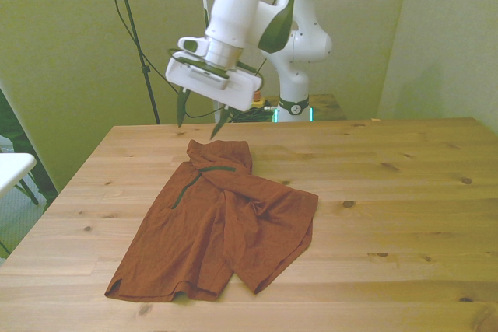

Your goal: Fold the shorts

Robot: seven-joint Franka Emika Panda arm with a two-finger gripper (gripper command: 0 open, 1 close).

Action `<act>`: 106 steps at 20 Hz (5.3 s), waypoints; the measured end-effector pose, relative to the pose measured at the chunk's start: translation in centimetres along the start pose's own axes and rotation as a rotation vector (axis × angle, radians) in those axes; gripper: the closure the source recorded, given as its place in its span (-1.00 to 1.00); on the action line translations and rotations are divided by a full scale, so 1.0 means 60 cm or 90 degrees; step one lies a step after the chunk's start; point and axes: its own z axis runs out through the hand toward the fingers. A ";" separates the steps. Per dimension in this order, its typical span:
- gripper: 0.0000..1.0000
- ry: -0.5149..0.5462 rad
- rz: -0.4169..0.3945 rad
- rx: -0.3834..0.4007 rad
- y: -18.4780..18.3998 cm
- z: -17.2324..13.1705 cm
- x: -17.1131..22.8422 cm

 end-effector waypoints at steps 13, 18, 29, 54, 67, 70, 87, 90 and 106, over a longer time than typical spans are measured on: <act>-1.00 0.212 -0.336 0.057 -0.250 0.015 -0.296; -1.00 0.223 -0.391 0.074 -0.253 0.019 -0.302; -1.00 0.223 -0.400 0.074 -0.295 0.062 -0.227; 1.00 0.245 -0.429 0.075 -0.346 0.066 -0.231; 1.00 0.234 -0.429 0.071 -0.354 0.087 -0.234; 1.00 0.231 -0.429 0.069 -0.353 0.092 -0.234; 1.00 0.143 -0.261 0.119 -0.326 0.039 -0.080; 1.00 0.140 -0.210 0.130 -0.296 0.017 0.006; 1.00 0.130 -0.068 0.114 -0.211 0.082 0.258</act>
